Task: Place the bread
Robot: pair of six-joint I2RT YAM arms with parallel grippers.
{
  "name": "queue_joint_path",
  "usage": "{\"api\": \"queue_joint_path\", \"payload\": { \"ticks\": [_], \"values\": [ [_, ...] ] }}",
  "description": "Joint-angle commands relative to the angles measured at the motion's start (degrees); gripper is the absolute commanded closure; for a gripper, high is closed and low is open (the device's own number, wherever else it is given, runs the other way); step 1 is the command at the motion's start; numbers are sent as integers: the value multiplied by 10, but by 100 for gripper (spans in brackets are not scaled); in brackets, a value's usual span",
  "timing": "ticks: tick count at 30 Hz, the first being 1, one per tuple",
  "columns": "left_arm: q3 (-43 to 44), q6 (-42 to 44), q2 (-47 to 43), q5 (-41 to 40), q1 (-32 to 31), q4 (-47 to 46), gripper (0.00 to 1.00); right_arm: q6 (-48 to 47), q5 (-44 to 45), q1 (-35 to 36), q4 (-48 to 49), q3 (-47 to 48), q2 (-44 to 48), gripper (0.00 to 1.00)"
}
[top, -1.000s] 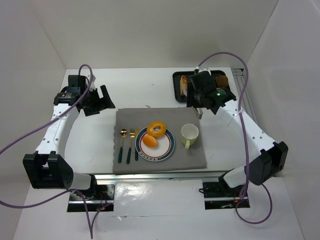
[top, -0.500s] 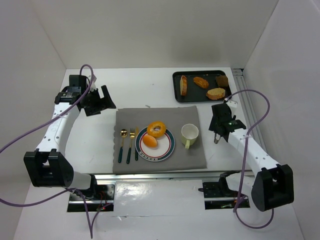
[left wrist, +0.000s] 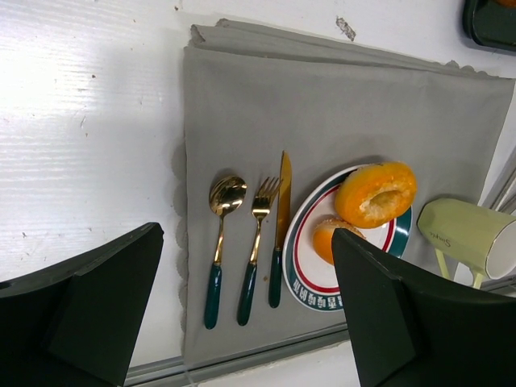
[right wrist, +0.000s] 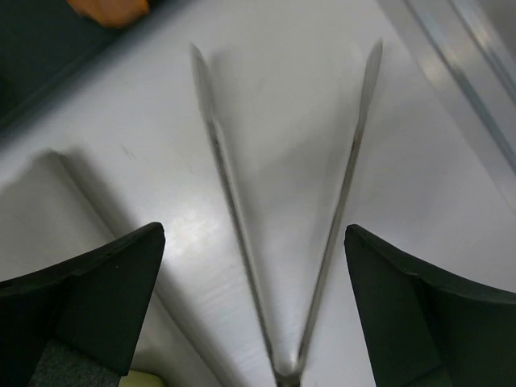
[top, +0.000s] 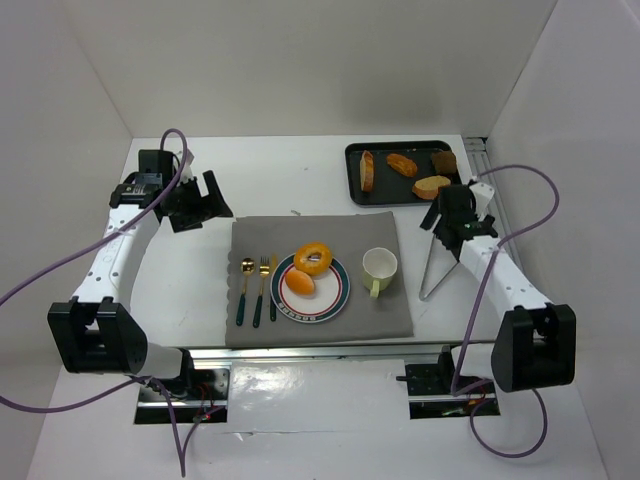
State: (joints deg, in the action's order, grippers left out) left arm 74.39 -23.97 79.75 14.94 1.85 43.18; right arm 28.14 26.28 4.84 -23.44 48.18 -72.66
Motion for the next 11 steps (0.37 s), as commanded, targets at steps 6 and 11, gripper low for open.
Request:
{"api": "queue_joint_path", "payload": {
  "ticks": [6, 11],
  "values": [
    [45, 12, 7, 11, 4, -6, 1, 38, 19, -9, -109, 187, -55, 0],
    [45, 12, 7, 11, 4, -6, 1, 46, 35, -9, -90, 154, -56, 2]
  ]
}}
